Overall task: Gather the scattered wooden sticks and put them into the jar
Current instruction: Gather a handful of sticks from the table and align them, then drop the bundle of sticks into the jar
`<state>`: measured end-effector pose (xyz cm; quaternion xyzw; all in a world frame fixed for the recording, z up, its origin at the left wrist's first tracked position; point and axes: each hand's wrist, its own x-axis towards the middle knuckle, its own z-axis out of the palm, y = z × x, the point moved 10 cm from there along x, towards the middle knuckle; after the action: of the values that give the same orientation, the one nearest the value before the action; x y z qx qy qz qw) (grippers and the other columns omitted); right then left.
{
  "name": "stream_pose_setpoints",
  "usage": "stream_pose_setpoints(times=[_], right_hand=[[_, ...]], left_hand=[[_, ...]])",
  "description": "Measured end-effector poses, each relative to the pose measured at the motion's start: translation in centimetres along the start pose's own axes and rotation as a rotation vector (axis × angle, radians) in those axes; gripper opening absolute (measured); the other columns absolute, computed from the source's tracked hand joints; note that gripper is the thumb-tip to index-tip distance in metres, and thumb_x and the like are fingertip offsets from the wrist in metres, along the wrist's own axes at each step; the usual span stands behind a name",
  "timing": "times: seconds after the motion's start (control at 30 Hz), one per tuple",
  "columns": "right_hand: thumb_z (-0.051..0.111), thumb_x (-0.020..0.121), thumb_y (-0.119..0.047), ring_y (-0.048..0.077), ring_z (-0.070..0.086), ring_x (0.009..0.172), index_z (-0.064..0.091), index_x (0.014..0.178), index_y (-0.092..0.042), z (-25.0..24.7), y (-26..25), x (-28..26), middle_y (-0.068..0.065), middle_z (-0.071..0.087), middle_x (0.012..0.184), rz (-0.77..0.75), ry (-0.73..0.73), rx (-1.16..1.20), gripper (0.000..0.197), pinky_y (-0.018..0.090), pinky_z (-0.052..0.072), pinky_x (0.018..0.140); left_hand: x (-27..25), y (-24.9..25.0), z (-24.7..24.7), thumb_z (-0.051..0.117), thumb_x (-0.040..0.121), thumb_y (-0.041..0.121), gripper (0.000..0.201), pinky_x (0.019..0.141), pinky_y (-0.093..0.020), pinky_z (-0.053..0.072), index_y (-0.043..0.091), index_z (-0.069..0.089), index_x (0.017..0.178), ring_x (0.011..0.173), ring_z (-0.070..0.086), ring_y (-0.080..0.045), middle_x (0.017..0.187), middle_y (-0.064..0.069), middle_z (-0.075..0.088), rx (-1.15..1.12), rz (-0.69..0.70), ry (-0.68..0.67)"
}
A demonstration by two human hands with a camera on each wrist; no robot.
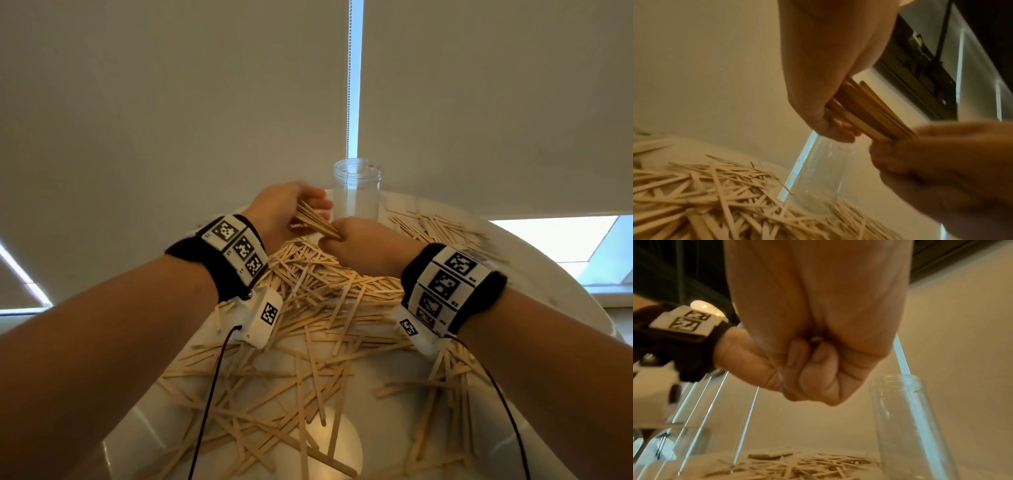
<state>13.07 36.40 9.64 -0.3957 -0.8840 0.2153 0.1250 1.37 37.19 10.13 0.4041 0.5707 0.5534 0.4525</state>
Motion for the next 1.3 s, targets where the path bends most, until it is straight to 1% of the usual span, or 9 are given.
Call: stream_pose_setpoints(times=[0.23,0.33,0.5,0.6,0.7,0.83,0.97,1.1,1.3], right_hand=[[0.055,0.098,-0.046,0.013,0.054,0.066,0.066,0.100,-0.013,-0.6,2.4,0.5,-0.001,0.058,0.075,0.125,0.081,-0.127,0.035,0.025,0.041,0.061],[0.063,0.093,-0.048,0.016,0.057,0.067,0.066,0.103,-0.013,-0.9,3.1,0.8,0.000,0.061,0.077,0.177,0.090,-0.125,0.037,0.028,0.045,0.062],[0.067,0.091,-0.047,0.009,0.055,0.064,0.064,0.099,-0.019,-2.5,1.8,-0.3,-0.006,0.059,0.073,0.083,0.255,-0.154,0.029,0.024,0.040,0.058],[0.062,0.093,-0.051,0.008,0.053,0.065,0.061,0.099,-0.021,-3.1,0.6,-0.8,-0.008,0.057,0.073,0.013,0.351,-0.186,0.031,0.024,0.039,0.058],[0.057,0.091,-0.064,0.008,0.054,0.061,0.063,0.091,-0.019,-3.1,0.0,-0.6,-0.007,0.057,0.069,0.002,0.365,-0.194,0.045,0.024,0.036,0.053],[0.037,0.092,-0.074,0.012,0.056,0.058,0.063,0.078,-0.017,-3.9,-0.7,-0.4,-0.001,0.061,0.066,-0.033,0.382,-0.206,0.064,0.028,0.042,0.054],[0.030,0.098,-0.067,0.013,0.055,0.057,0.062,0.072,-0.019,-4.4,-1.1,0.2,-0.001,0.059,0.062,-0.039,0.363,-0.233,0.064,0.027,0.037,0.056],[0.033,0.099,-0.066,0.011,0.050,0.054,0.062,0.073,-0.020,-8.0,0.7,1.4,-0.002,0.056,0.062,0.081,0.309,-0.301,0.060,0.025,0.040,0.059],[0.043,0.091,-0.073,0.023,0.062,0.072,0.070,0.083,-0.012,-16.9,4.8,6.8,0.004,0.066,0.076,0.328,0.306,-0.611,0.067,0.038,0.053,0.075]], left_hand=[[-0.4,-0.1,0.8,0.048,0.097,0.058,0.054,0.067,-0.030,0.059,0.009,0.071,0.099,0.074,0.071,-0.017,0.090,-0.006,0.076,0.383,0.025,-0.015],[-0.9,1.1,1.8,0.064,0.092,0.049,0.039,0.047,-0.018,0.041,0.013,0.065,0.078,0.046,0.054,-0.003,0.070,0.002,0.071,0.653,0.227,0.006],[-0.7,2.3,-0.3,0.067,0.089,0.040,0.036,0.046,-0.019,0.040,0.017,0.061,0.063,0.034,0.048,0.003,0.050,0.006,0.063,0.680,0.290,0.218],[-0.5,2.1,-0.8,0.060,0.091,0.038,0.029,0.054,-0.029,0.051,0.016,0.062,0.071,0.045,0.058,-0.002,0.055,0.004,0.065,0.606,0.275,0.267],[-0.6,1.9,-1.0,0.056,0.089,0.046,0.028,0.067,-0.040,0.062,0.019,0.062,0.095,0.074,0.069,-0.020,0.087,-0.004,0.069,0.572,0.268,0.277],[-0.5,1.7,-1.6,0.047,0.098,0.033,0.040,0.053,-0.029,0.053,0.007,0.068,0.077,0.047,0.063,-0.018,0.055,-0.005,0.069,0.474,0.225,0.202],[-0.2,1.7,-2.0,0.042,0.103,0.039,0.046,0.042,-0.021,0.043,0.007,0.069,0.085,0.040,0.054,-0.011,0.060,-0.004,0.071,0.443,0.217,0.152],[1.6,1.0,-1.2,0.029,0.101,0.063,0.062,0.060,-0.030,0.058,0.011,0.062,0.106,0.071,0.072,-0.022,0.085,-0.010,0.077,0.362,0.113,0.048],[6.3,1.2,0.1,0.049,0.103,0.041,0.040,0.081,-0.035,0.060,0.006,0.060,0.119,0.096,0.068,-0.023,0.104,-0.007,0.069,0.643,0.116,-0.003]])
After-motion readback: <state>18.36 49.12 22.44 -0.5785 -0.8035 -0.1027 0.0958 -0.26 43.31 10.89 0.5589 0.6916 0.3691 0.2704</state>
